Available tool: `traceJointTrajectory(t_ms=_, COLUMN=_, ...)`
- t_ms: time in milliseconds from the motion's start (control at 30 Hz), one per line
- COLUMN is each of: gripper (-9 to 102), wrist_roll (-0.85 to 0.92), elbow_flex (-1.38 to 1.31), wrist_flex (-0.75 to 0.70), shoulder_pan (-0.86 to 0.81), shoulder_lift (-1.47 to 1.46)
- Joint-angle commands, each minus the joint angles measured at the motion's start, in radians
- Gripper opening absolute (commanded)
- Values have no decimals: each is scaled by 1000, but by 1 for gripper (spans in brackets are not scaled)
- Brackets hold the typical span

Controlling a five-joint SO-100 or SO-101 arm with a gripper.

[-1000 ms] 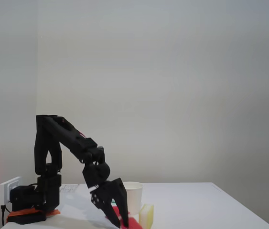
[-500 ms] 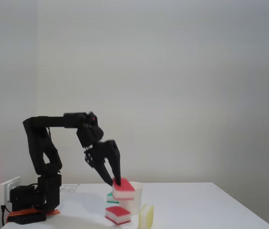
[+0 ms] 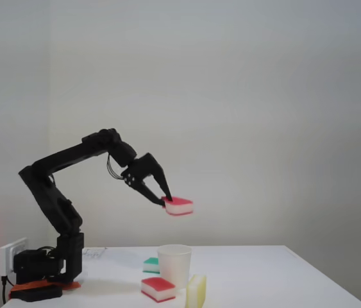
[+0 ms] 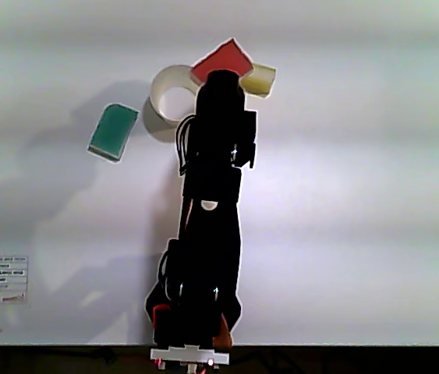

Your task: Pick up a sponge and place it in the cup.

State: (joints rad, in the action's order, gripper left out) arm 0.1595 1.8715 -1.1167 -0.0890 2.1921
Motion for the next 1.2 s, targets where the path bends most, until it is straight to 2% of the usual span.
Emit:
traceJointTrajectory(t_ms=0, gripper=0, wrist_roll=9, elbow_flex=26, wrist_flex=-12, shoulder_pan=55, shoulder_lift=61)
traceJointTrajectory(t_ms=433, gripper=0, wrist_roll=-14, elbow_flex=186, wrist_flex=43, shoulder_pan=167, shoulder_lift=98)
traceJointTrajectory(t_ms=867, gripper=0, wrist_roll=-17, elbow_flex=176, wrist_flex=196, shoulder_pan=158, shoulder_lift=-80)
traceJointTrajectory(t_ms=1067, gripper=0, wrist_roll=-14, elbow_flex=195, wrist_flex=216, shoulder_pan=138, shoulder_lift=-109)
traceJointTrajectory(t_ms=1167, gripper=5, wrist_roll=-12, elbow_flex=210, wrist_flex=222, shoulder_pan=135, shoulder_lift=-110)
